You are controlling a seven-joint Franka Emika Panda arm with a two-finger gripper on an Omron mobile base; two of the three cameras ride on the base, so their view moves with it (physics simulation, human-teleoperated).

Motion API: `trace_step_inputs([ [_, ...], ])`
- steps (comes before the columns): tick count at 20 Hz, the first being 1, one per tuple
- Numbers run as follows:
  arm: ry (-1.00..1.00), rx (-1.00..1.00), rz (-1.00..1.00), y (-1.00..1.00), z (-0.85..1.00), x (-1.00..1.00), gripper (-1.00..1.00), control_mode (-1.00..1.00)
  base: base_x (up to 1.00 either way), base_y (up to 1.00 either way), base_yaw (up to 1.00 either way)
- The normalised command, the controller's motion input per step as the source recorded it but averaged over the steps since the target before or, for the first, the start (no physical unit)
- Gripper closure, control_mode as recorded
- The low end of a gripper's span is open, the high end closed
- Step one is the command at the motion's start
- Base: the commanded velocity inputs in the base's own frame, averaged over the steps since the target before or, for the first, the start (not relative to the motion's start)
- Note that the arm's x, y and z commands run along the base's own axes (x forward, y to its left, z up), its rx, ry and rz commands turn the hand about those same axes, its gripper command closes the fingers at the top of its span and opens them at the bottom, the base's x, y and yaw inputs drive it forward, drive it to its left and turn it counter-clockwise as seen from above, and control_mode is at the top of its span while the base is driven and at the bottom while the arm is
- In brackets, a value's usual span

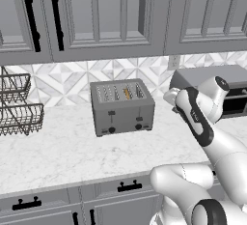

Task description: Start the toaster. Once the lever pops up, take the bread to the plate on the dining counter.

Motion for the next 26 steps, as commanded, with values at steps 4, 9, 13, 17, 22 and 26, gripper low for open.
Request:
trace_step_inputs([
  [4, 0.0, 0.0, 0.0, 0.0, 0.0, 0.0, 1.0, -1.0, 0.0, 0.0, 0.0],
  [9, 0.0, 0.0, 0.0, 0.0, 0.0, 0.0, 1.0, -1.0, 0.0, 0.0, 0.0],
  [13, 0.0, 0.0, 0.0, 0.0, 0.0, 0.0, 1.0, -1.0, 0.0, 0.0, 0.0],
  [17, 0.0, 0.0, 0.0, 0.0, 0.0, 0.0, 1.0, -1.0, 0.0, 0.0, 0.0],
  [22, 0.0, 0.0, 0.0, 0.0, 0.0, 0.0, 1.0, -1.0, 0.0, 0.0, 0.0],
  [26, 0.0, 0.0, 0.0, 0.0, 0.0, 0.0, 1.0, -1.0, 0.0, 0.0, 0.0],
])
